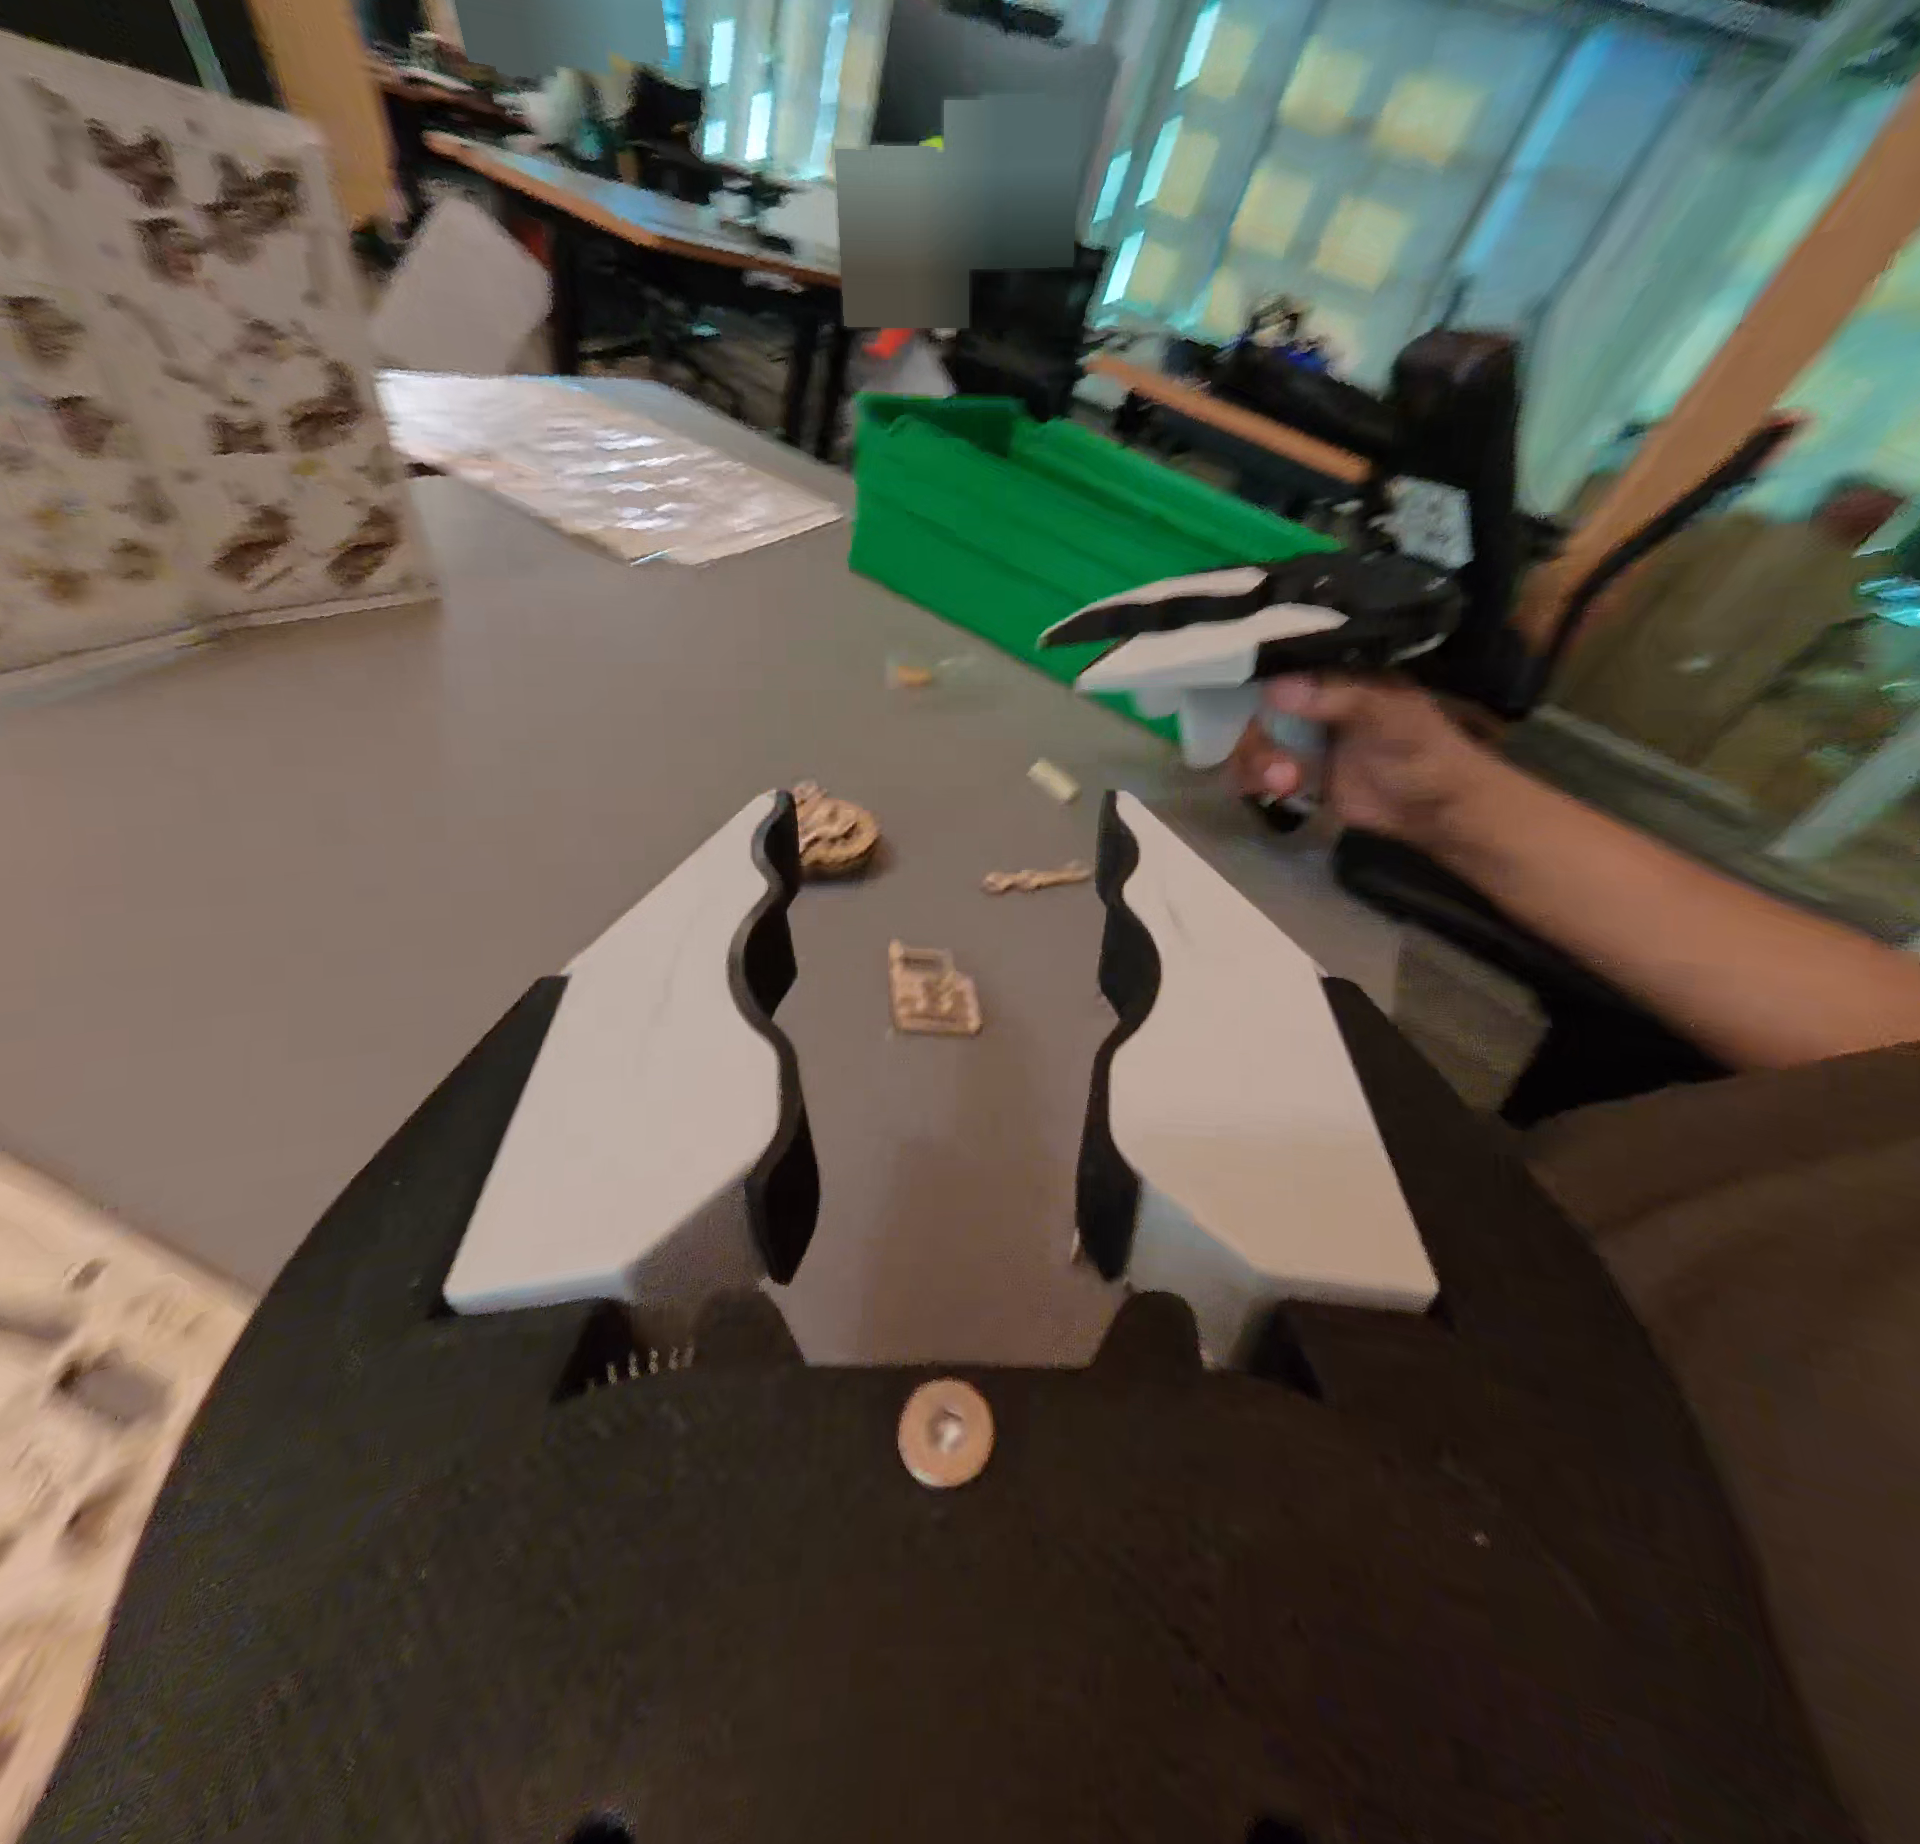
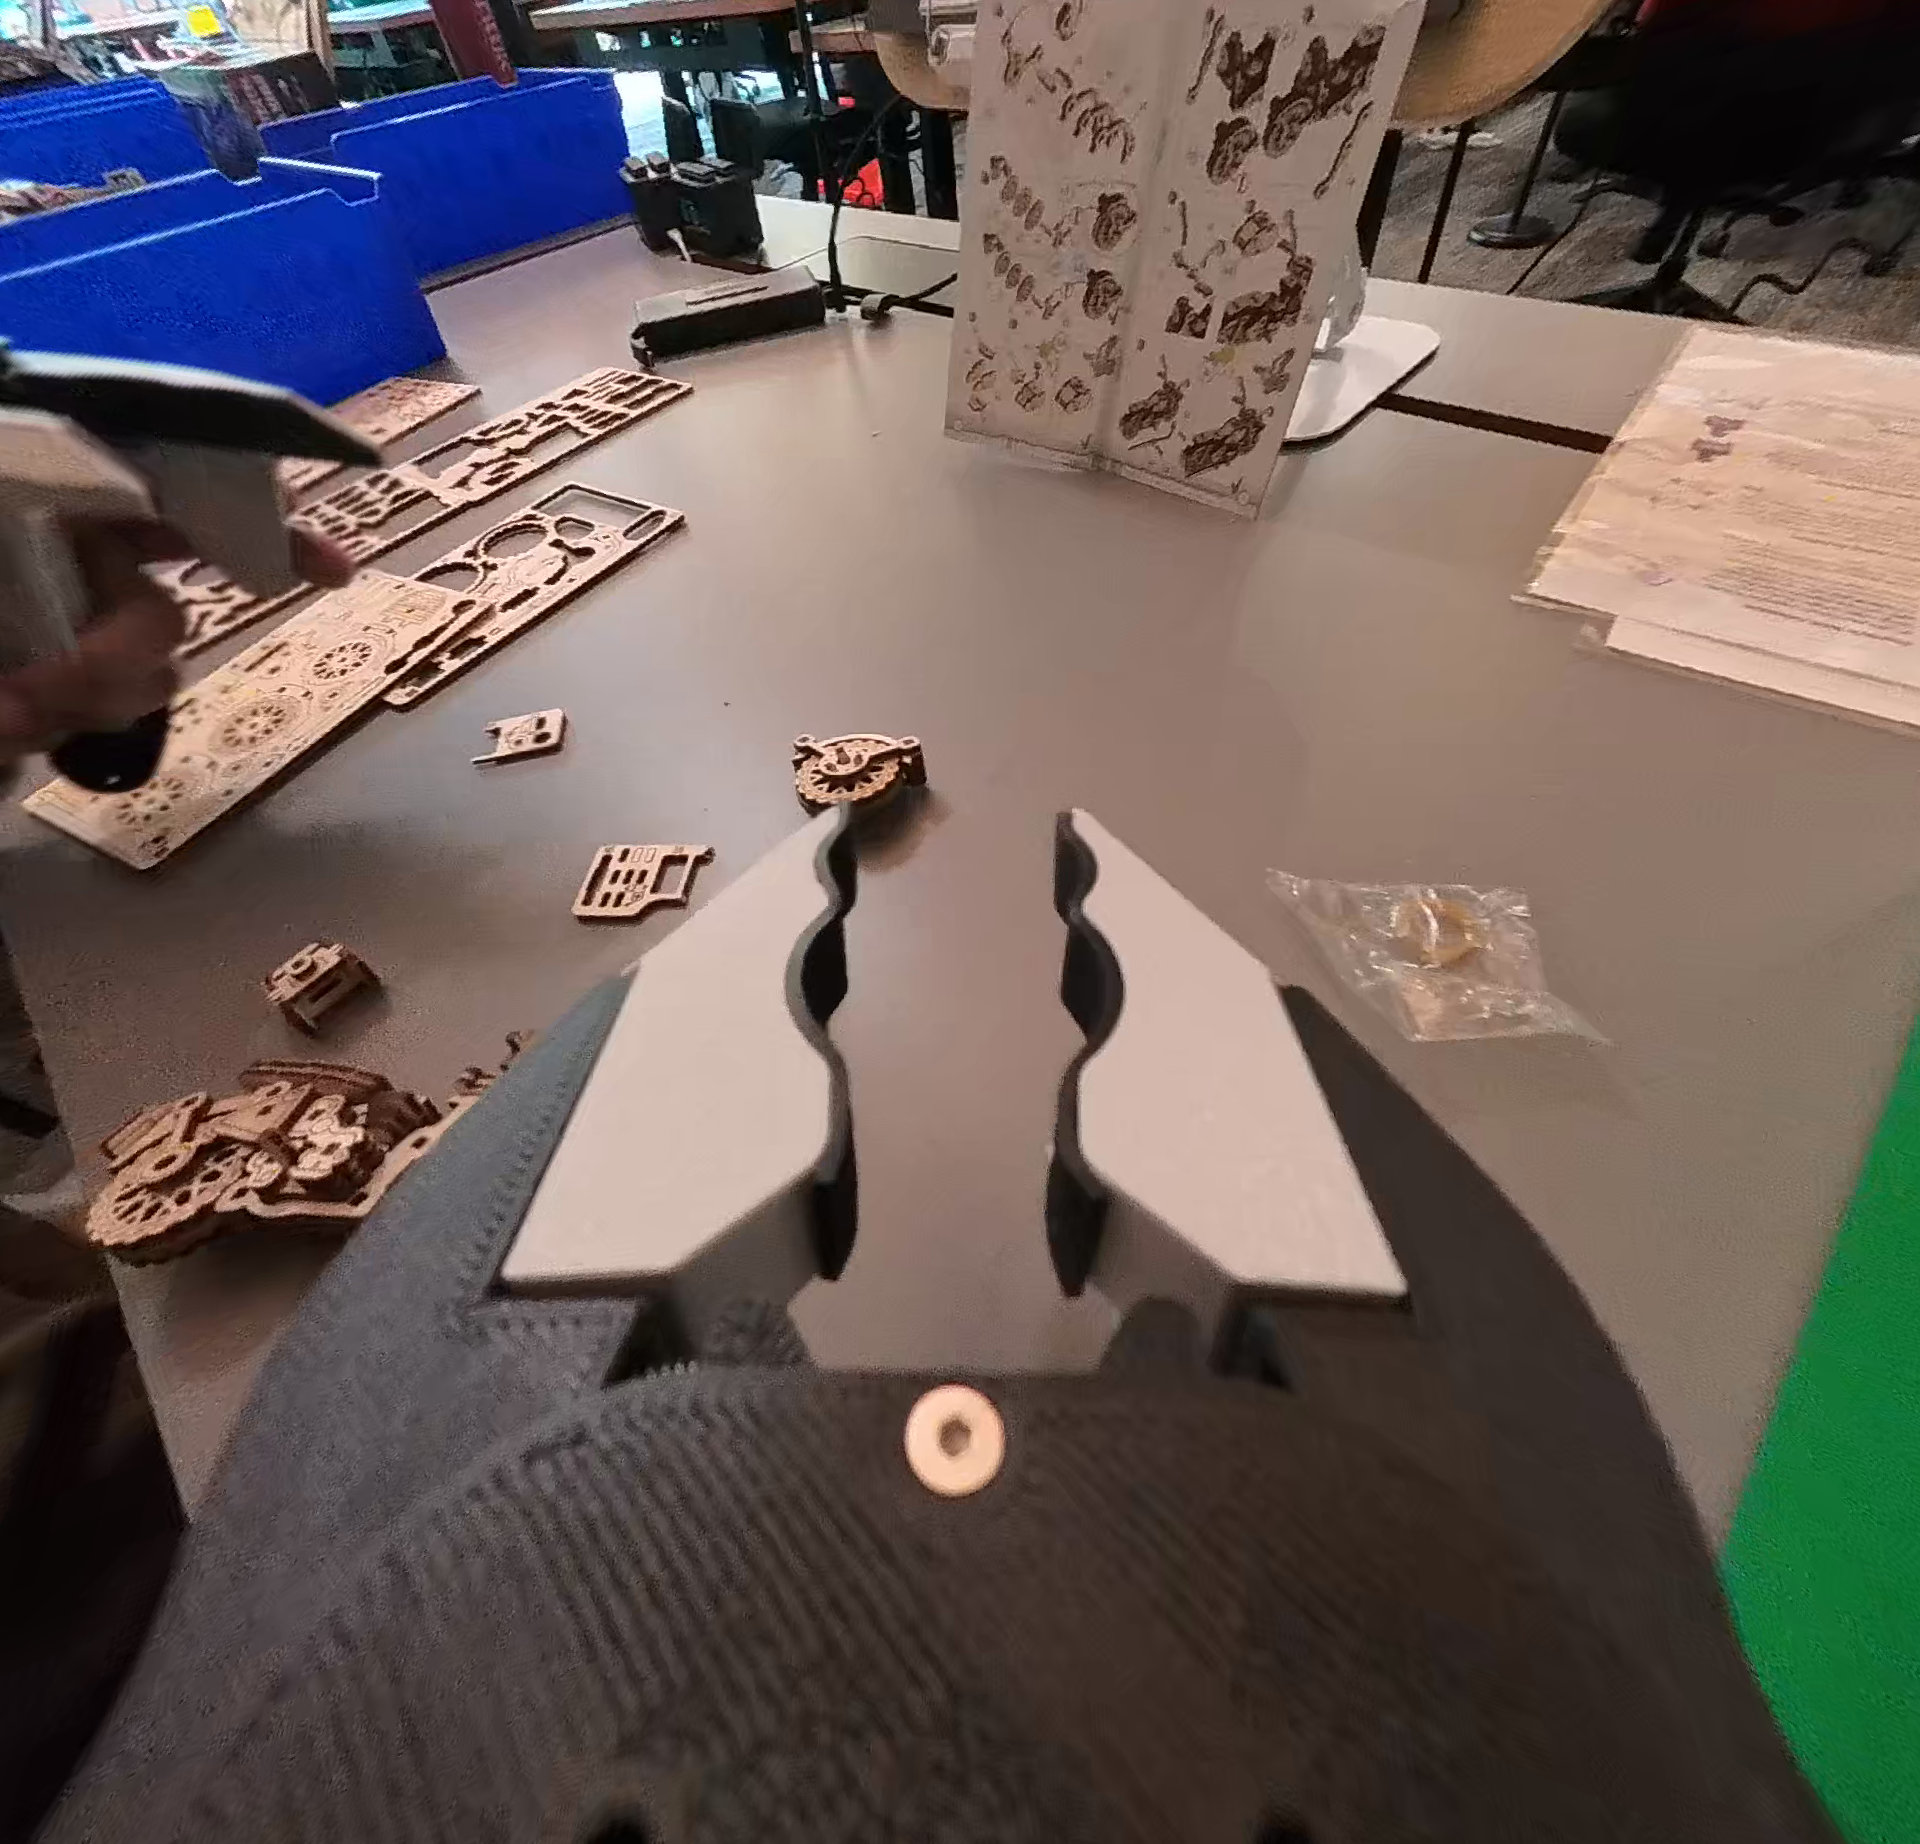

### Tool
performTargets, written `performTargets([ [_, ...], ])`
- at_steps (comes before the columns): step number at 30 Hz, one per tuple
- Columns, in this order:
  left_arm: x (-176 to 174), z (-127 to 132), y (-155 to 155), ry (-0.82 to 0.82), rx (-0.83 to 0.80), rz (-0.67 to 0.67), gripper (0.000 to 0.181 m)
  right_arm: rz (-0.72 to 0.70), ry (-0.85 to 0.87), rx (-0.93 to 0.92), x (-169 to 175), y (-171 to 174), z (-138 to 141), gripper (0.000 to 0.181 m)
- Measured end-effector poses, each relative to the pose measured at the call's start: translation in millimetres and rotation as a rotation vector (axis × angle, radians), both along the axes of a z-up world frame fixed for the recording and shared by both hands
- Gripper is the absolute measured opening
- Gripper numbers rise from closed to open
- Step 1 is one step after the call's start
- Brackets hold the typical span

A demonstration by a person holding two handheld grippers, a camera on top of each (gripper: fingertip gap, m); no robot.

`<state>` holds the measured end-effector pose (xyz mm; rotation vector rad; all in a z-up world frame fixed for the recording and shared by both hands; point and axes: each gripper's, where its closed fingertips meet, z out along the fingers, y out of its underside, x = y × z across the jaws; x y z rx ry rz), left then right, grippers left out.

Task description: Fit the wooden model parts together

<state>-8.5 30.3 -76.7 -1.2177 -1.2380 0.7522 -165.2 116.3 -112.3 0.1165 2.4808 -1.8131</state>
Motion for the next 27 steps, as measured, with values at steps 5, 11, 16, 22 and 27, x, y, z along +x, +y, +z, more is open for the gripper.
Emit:
performTargets([
  [5,17.9,2.9,-14.8,0.019,-0.090,0.160,0.057,-0.027,-0.050,-0.036,-5.3,0.6,5.1,0.043],
  [11,15.0,-7.3,-40.8,-0.012,0.022,0.164,0.058,-0.019,-0.078,-0.074,-3.1,-6.1,12.2,0.047],
  [16,21.2,1.9,-55.1,0.045,0.139,0.179,0.057,-0.023,-0.055,-0.065,0.9,-5.1,12.2,0.049],
  [22,21.5,-0.3,-69.6,0.034,0.129,0.203,0.057,-0.026,-0.023,-0.050,3.9,-6.4,9.1,0.050],
  [27,20.4,-2.6,-75.6,0.022,0.073,0.220,0.056,-0.035,0.000,-0.050,-4.5,-11.5,8.6,0.050],
])
